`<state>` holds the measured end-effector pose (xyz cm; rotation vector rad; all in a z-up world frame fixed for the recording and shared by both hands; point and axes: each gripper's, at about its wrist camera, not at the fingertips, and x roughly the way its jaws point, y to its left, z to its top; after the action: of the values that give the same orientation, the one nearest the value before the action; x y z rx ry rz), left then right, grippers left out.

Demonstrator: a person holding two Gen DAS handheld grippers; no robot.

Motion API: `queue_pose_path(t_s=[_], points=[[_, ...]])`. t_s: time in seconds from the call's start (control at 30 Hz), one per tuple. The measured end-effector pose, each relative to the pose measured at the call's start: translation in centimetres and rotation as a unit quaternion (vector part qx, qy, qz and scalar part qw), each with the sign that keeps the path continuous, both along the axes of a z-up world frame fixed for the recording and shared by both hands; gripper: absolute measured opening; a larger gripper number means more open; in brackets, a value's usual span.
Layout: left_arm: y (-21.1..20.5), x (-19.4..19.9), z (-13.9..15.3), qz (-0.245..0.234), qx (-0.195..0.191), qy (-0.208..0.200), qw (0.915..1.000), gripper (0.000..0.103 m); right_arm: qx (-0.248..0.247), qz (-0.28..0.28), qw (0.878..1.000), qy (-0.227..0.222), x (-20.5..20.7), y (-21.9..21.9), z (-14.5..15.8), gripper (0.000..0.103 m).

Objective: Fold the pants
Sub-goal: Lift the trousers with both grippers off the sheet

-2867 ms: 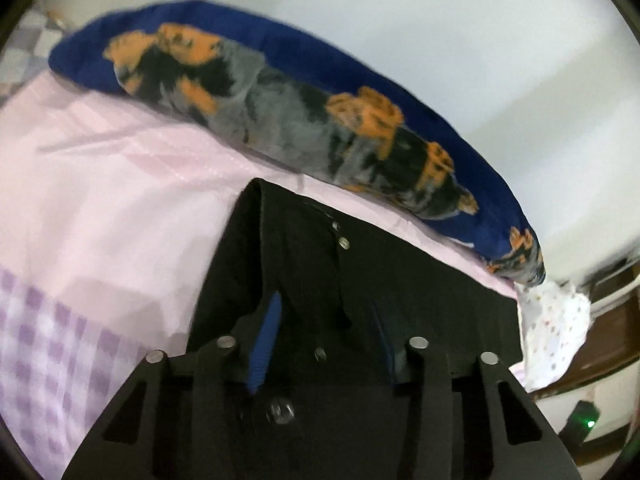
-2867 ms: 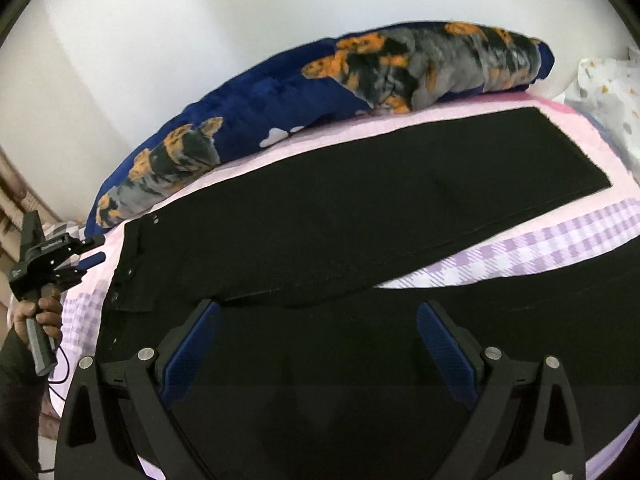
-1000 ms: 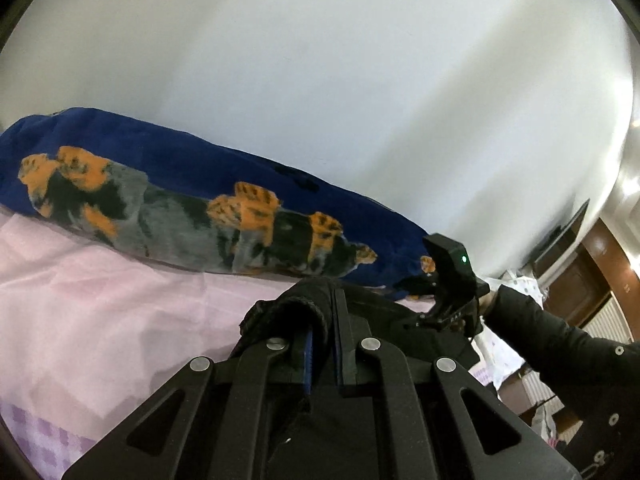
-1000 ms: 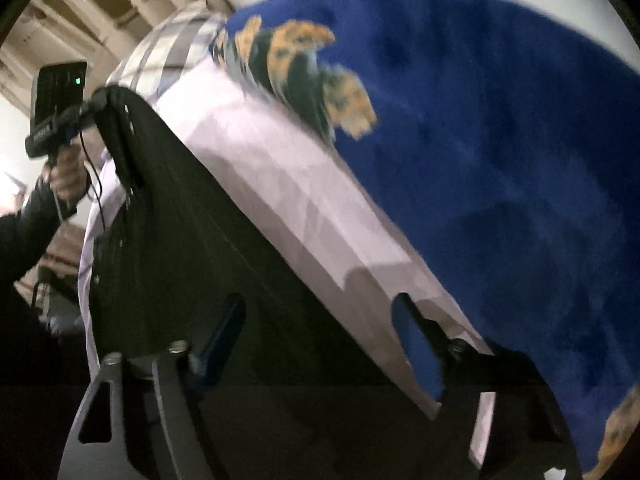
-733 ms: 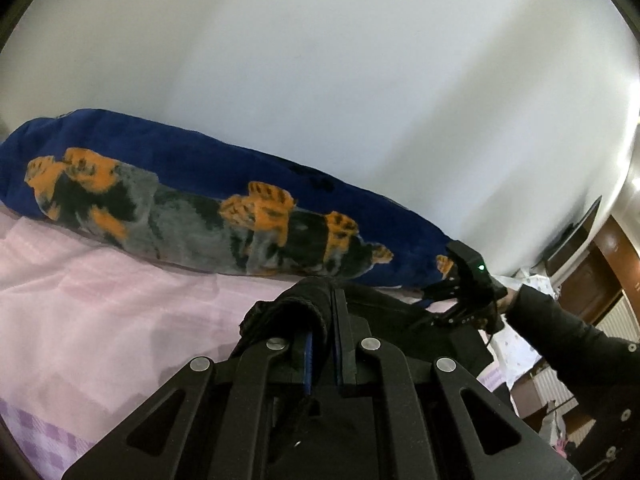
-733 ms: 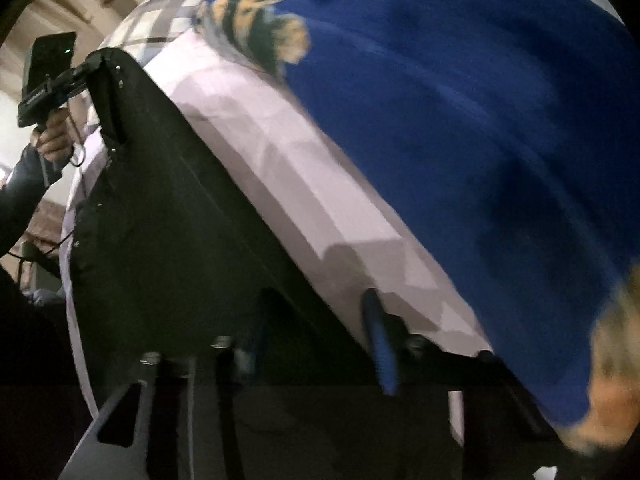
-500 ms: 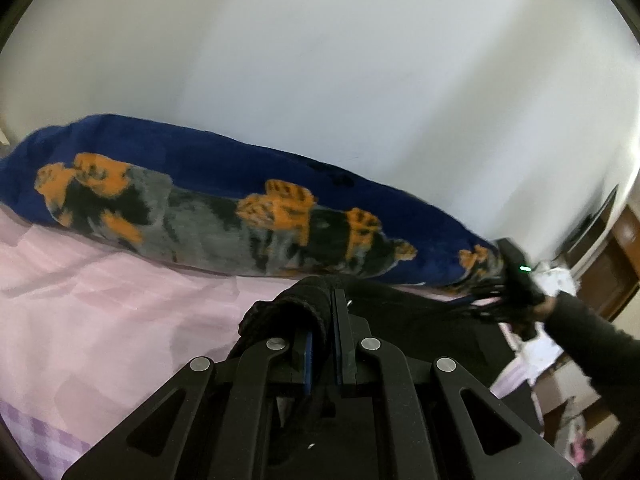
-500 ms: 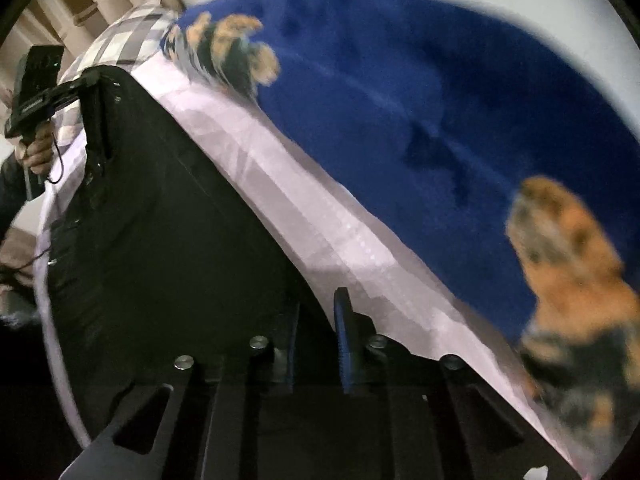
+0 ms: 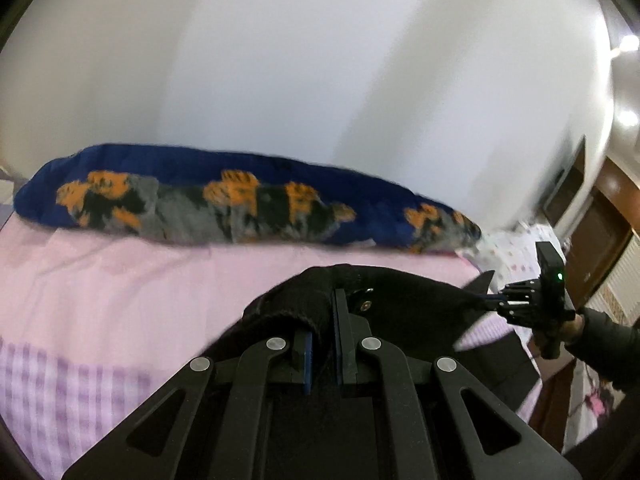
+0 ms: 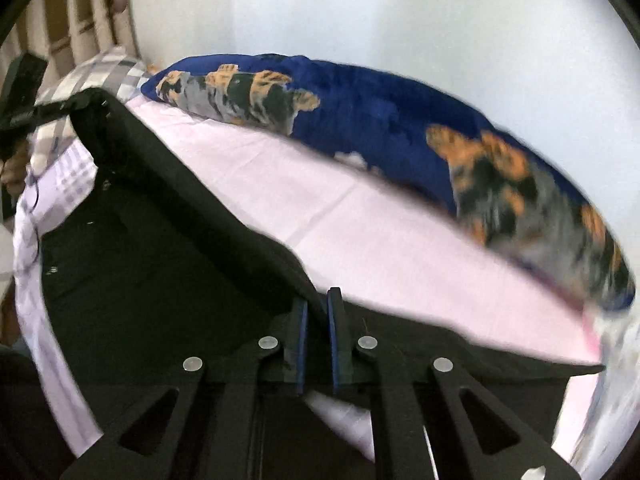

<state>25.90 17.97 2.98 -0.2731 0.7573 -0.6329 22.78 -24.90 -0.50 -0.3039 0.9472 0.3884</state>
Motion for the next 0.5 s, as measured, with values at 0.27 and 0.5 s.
queue_pose_path(t_s=[0.27,0.5], points=[[0.6,-8.7,-4.6,-0.024,0.05,0.072,0.9959,0.01,0.036,-0.039,0.997,0.055,-7.4,0.2,-3.9,0.006],[-0.6,-12.2,-9.3,-0.029,0.119,0.115,0.9857,0.011,0.014,-0.049,0.996,0.074,-8.8,0.6,-7.4,0.006]])
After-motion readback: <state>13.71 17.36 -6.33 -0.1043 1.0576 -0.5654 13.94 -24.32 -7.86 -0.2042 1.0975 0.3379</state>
